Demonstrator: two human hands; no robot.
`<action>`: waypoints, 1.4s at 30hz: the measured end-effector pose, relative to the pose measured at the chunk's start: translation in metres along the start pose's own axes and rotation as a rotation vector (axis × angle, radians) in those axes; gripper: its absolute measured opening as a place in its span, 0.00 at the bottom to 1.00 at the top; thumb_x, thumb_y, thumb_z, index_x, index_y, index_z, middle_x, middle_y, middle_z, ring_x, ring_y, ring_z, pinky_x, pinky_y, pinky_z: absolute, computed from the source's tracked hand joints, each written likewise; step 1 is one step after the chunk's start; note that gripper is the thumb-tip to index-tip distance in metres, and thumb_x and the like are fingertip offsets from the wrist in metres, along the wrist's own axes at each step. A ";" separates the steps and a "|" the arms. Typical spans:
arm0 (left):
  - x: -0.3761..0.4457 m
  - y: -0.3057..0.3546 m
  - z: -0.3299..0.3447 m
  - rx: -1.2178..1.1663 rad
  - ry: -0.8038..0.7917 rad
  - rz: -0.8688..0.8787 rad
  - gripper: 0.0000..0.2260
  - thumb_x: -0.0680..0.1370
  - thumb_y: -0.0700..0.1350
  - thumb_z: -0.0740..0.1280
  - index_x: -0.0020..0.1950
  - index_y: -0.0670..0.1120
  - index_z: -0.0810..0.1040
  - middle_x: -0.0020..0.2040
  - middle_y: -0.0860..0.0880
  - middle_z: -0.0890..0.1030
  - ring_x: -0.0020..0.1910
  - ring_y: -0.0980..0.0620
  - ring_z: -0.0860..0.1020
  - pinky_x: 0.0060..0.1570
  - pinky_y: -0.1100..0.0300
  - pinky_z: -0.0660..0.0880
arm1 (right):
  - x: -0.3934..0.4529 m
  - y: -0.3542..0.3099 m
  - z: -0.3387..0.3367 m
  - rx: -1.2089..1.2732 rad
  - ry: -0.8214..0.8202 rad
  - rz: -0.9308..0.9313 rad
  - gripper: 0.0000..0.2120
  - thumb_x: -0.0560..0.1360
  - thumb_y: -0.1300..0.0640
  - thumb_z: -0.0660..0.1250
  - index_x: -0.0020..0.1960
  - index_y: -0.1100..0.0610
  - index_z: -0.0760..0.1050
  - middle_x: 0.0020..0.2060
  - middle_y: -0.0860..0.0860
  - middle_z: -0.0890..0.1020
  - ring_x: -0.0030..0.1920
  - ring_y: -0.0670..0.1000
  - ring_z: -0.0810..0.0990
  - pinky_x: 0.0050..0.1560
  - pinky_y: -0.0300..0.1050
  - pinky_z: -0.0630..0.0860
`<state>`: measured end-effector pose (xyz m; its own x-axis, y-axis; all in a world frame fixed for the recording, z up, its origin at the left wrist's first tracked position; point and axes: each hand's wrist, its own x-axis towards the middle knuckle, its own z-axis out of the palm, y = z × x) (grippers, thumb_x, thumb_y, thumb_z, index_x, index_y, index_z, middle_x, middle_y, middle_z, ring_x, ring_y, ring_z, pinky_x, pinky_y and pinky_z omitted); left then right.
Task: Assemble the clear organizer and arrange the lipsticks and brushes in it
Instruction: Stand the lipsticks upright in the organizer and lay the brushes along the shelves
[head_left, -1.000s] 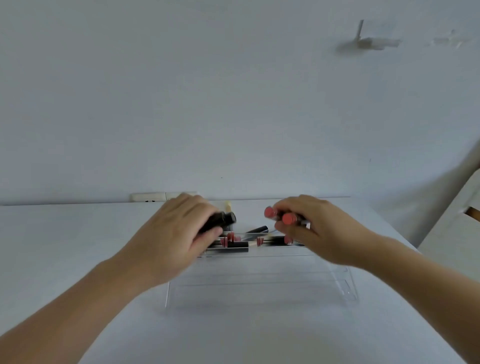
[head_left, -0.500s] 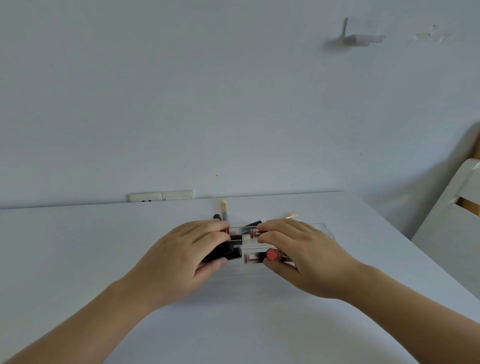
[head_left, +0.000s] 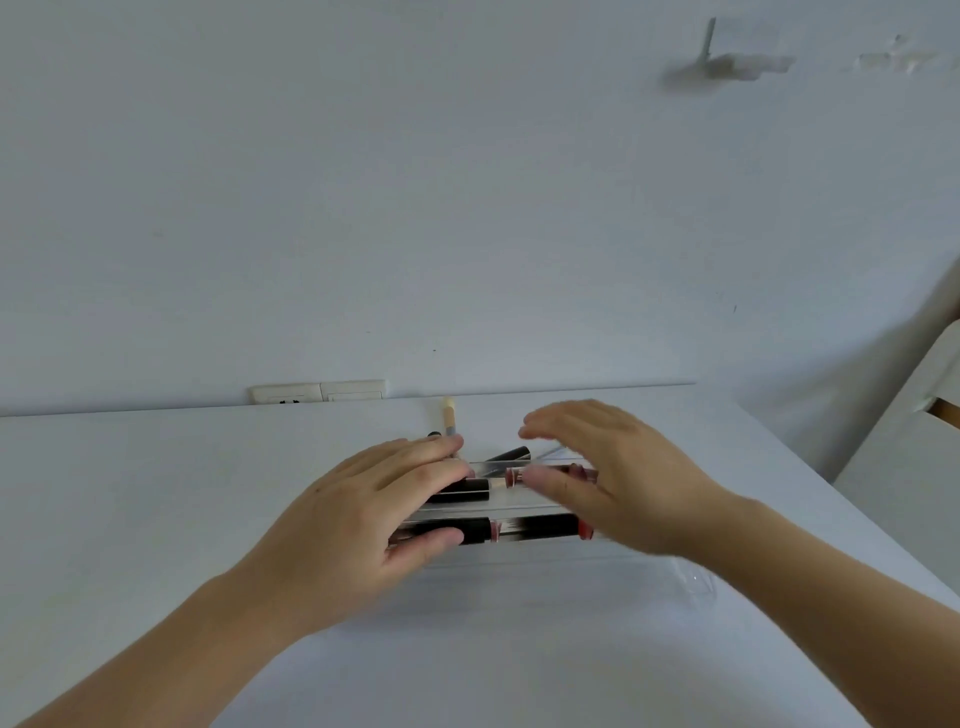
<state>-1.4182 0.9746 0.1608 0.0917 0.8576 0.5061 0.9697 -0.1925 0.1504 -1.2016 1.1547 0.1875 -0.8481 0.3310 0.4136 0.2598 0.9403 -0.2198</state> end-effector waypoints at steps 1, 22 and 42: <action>0.001 -0.001 -0.003 -0.029 0.018 -0.017 0.22 0.80 0.60 0.62 0.70 0.51 0.78 0.73 0.58 0.74 0.70 0.59 0.74 0.68 0.62 0.69 | 0.009 0.005 -0.004 0.031 -0.010 0.030 0.23 0.79 0.34 0.56 0.64 0.45 0.76 0.59 0.37 0.78 0.58 0.37 0.74 0.57 0.31 0.67; 0.086 -0.117 0.039 0.024 -0.446 -0.038 0.36 0.73 0.79 0.51 0.78 0.67 0.60 0.78 0.62 0.62 0.73 0.62 0.62 0.74 0.57 0.61 | 0.096 0.067 0.032 -0.122 -0.703 -0.083 0.17 0.80 0.45 0.65 0.68 0.37 0.73 0.55 0.38 0.73 0.49 0.41 0.74 0.49 0.38 0.67; 0.083 -0.121 0.059 0.273 -0.402 0.100 0.29 0.81 0.63 0.41 0.51 0.48 0.76 0.48 0.52 0.74 0.48 0.50 0.69 0.55 0.57 0.65 | 0.099 0.073 0.040 -0.175 -0.696 -0.071 0.08 0.82 0.42 0.60 0.55 0.46 0.70 0.47 0.41 0.74 0.47 0.45 0.72 0.45 0.43 0.69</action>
<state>-1.5144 1.0975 0.1342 0.2153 0.9677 0.1309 0.9706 -0.1973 -0.1375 -1.2852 1.2526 0.1770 -0.9481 0.1965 -0.2500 0.2140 0.9758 -0.0445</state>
